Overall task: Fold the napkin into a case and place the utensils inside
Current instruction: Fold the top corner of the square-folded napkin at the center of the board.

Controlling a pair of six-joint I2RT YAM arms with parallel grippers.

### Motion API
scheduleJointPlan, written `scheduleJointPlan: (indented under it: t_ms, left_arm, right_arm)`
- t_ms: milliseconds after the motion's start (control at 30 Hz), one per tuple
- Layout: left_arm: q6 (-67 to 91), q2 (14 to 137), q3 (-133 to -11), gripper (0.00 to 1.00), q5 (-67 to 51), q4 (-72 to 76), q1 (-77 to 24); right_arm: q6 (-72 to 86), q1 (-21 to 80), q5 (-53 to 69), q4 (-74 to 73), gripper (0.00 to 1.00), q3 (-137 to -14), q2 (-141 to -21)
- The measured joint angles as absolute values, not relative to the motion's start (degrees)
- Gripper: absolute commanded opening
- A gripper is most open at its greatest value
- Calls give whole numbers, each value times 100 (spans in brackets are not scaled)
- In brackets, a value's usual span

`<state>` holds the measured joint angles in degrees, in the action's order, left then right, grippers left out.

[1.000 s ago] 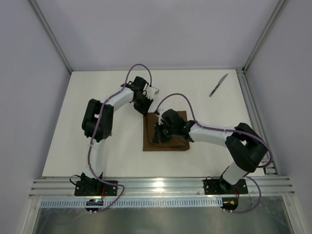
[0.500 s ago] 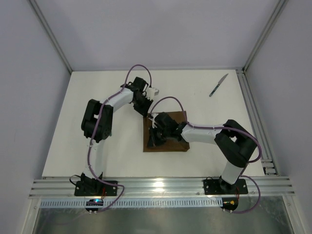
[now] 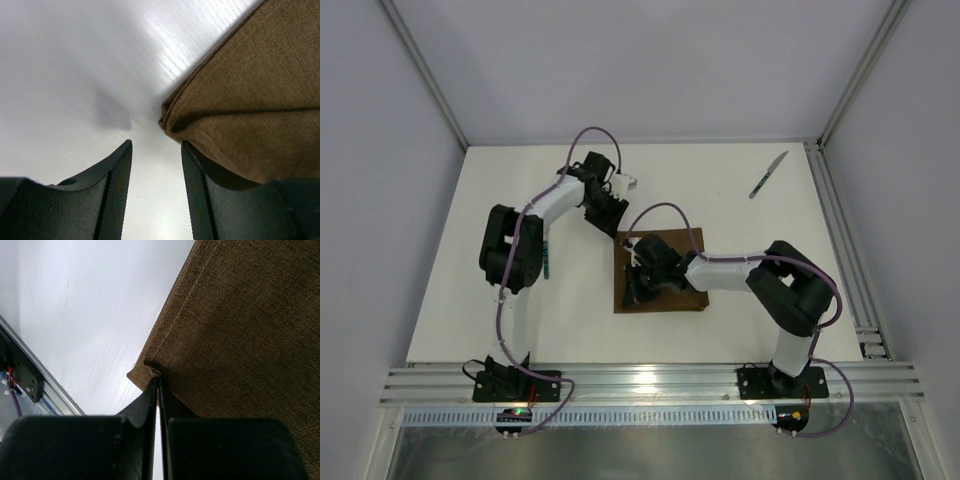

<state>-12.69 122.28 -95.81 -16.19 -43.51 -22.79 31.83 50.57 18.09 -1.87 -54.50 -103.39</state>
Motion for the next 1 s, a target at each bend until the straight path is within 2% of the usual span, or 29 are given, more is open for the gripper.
scheduleJointPlan:
  t_ms: [67, 133, 167, 233, 1000]
  left_arm:
    - [-1269, 12180, -9633, 40, -1621, -4488, -2204]
    - [-1245, 12110, -9642, 29, -1651, -4571, -2147]
    - [-1243, 12077, -9644, 17, -1669, -4609, -2121]
    - [-1214, 12053, -9647, 12, -1680, -4637, -2095]
    - [-875, 12223, -9651, 10, -2034, -4591, -2099]
  right_arm:
    - [3181, 5057, 1811, -174, 4, -5450, -10339]
    - [3164, 5057, 1817, -174, 4, -5450, -10339]
    - [3155, 5057, 1817, -174, 4, -5450, -10339]
    - [3116, 5057, 1817, -178, 4, -5450, -10339]
    - [2646, 5277, 1726, -646, 4, -5544, -9998]
